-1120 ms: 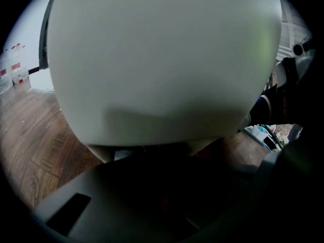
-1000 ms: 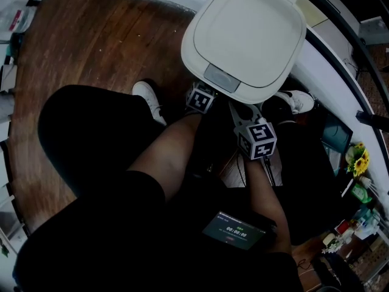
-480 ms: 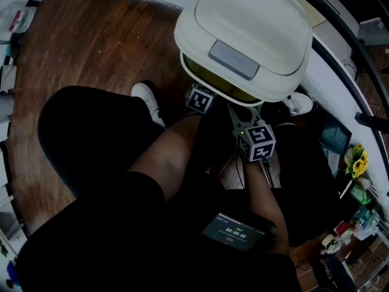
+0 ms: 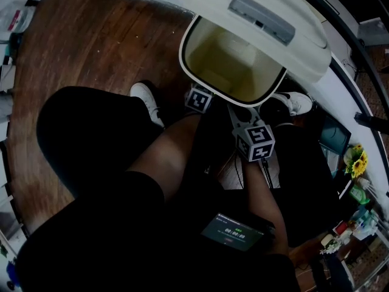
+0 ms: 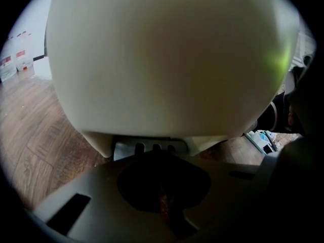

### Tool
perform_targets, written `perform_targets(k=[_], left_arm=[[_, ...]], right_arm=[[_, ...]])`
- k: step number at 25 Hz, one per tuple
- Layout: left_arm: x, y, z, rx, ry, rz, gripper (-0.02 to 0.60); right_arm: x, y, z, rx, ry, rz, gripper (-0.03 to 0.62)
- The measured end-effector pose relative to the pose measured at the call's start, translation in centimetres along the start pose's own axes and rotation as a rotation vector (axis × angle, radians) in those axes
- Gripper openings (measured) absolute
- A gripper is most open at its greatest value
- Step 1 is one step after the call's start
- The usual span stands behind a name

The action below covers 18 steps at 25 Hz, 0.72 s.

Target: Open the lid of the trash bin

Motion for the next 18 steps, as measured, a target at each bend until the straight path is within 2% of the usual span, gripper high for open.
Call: perform_targets(k=[3,8,18], left_arm=[[-0.11,0.18,0.03,-0.004,0.001,-0.001,0.011],[-0.38,0.62,-0.22,-0.009,-0.042,-0.002,0.011],[-0.3,0.63,-0.33,-0.009,-0.028,0.002,0.012]], right_arm=[[0.05,0.07,0.07,0.001,0.002,-0.002,0.015],[0.1,0.2,0.13,0.004,0.007,-0.002,0.015],[0.42,0.07,-0.26,0.001,0.013,-0.008,0.017]])
Point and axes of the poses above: the fingertips, and each gripper's own axes: y forward along the fingers, x to its right, z out of its top, the point moved 6 cm from there along -y, backward along the fingers, and after that the axes turned 9 degrees about y, right-handed, at the moved point
